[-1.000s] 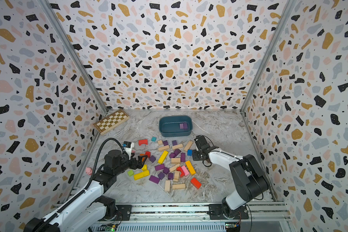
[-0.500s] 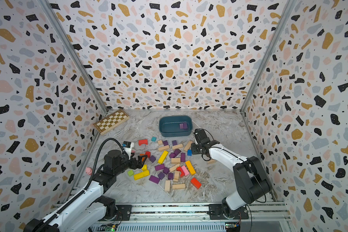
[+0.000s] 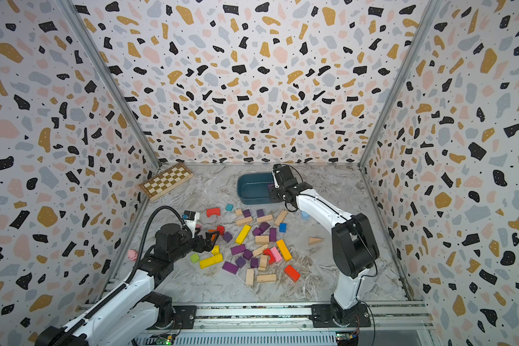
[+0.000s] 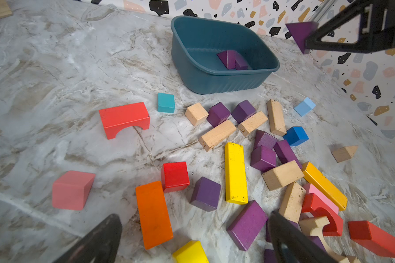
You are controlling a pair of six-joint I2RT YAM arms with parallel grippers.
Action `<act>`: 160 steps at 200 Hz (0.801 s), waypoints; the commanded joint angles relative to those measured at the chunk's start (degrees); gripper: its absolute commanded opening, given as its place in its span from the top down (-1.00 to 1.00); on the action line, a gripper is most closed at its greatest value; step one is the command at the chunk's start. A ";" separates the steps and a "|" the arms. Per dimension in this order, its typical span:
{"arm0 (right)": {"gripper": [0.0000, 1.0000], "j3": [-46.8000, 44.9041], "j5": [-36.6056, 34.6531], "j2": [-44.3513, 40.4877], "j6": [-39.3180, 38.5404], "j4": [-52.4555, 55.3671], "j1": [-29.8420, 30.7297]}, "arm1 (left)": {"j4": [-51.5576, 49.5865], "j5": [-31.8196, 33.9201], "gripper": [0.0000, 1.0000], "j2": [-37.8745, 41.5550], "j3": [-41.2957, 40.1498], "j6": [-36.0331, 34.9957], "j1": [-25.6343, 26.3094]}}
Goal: Pick purple bricks into the storage bin
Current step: Pick up the building block from the center of the board, then place the building block in the storage box.
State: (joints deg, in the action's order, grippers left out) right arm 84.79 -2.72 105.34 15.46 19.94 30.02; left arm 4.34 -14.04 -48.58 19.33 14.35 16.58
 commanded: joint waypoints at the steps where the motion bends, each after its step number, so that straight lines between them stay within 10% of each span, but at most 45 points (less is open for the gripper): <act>1: 0.45 6.77 0.76 4.09 -0.95 3.06 0.25 | 1.90 0.42 -0.98 0.68 -0.66 -0.02 0.18; 160: 0.45 32.12 1.99 28.78 2.51 9.65 1.01 | 2.21 0.42 -0.98 1.56 -1.14 -0.02 0.13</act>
State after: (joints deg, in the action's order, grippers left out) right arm 113.32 -0.56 133.73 16.64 27.88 30.68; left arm 4.38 -14.04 -47.86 19.00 14.35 16.58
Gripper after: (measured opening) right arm 0.320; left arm 0.990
